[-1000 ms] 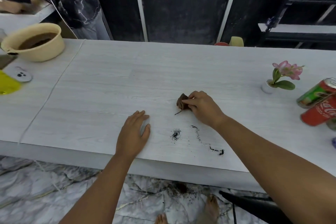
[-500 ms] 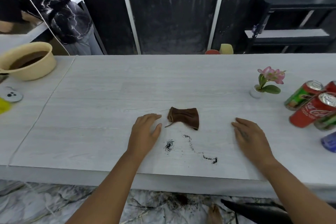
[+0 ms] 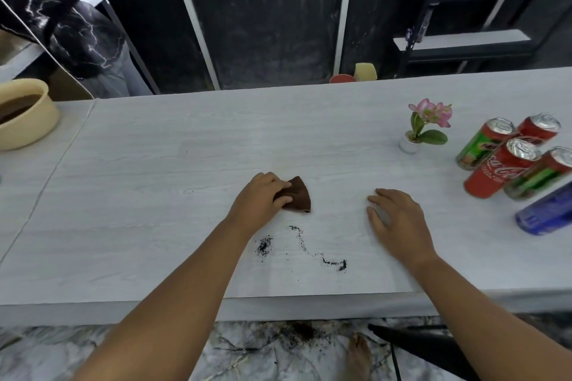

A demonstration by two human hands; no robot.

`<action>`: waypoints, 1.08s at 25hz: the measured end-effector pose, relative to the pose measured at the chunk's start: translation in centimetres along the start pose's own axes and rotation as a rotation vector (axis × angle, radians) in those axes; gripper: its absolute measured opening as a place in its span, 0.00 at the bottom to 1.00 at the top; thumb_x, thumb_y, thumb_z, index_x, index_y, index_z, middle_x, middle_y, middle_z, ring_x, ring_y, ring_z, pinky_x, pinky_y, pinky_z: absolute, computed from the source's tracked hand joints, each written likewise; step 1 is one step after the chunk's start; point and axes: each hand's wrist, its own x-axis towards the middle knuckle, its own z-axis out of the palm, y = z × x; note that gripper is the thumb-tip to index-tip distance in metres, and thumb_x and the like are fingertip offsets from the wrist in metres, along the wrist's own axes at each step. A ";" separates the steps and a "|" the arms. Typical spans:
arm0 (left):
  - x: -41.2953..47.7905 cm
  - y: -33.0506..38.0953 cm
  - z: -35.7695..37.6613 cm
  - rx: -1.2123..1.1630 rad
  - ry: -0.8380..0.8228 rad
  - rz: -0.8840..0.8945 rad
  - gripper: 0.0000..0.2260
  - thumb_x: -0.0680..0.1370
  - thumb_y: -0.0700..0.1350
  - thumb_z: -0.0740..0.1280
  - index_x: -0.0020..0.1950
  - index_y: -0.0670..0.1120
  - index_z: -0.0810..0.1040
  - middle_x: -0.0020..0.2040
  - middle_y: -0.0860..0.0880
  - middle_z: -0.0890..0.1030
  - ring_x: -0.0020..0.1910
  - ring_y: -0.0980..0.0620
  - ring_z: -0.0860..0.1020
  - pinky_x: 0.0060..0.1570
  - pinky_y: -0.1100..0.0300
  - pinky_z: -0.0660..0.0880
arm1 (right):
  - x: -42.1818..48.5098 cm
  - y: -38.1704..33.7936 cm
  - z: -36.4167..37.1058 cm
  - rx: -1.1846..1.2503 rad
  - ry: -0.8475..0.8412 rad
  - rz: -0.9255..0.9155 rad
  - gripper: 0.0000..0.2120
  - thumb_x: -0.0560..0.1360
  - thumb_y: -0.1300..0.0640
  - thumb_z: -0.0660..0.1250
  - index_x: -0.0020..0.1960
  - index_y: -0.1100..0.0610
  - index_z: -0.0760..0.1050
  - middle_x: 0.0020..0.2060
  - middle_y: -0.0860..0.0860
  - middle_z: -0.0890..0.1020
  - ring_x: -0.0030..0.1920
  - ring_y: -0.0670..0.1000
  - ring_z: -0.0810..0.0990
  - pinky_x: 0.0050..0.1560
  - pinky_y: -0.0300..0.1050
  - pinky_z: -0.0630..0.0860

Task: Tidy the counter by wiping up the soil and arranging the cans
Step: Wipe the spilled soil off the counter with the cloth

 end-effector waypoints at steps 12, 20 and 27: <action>-10.4 -3.0 -2.3 0.171 0.287 -0.441 0.15 0.83 0.50 0.72 0.63 0.40 0.84 0.52 0.44 0.81 0.50 0.42 0.81 0.48 0.48 0.80 | -0.1 0.3 0.5 0.018 0.003 0.005 0.12 0.77 0.58 0.77 0.61 0.54 0.87 0.64 0.53 0.85 0.65 0.57 0.81 0.63 0.57 0.76; -11.4 6.1 1.5 0.059 0.232 -0.348 0.13 0.84 0.48 0.71 0.62 0.40 0.84 0.54 0.45 0.82 0.50 0.45 0.81 0.47 0.51 0.81 | -0.1 -0.1 0.0 0.019 -0.005 0.009 0.12 0.78 0.59 0.77 0.61 0.56 0.87 0.64 0.55 0.86 0.65 0.60 0.81 0.63 0.59 0.77; -11.6 -2.0 -4.5 0.072 0.429 -0.569 0.12 0.83 0.47 0.72 0.61 0.38 0.82 0.55 0.41 0.80 0.48 0.41 0.82 0.47 0.47 0.81 | -0.2 -0.2 0.0 0.022 -0.012 0.012 0.12 0.78 0.58 0.76 0.62 0.56 0.87 0.64 0.55 0.85 0.65 0.59 0.81 0.64 0.61 0.77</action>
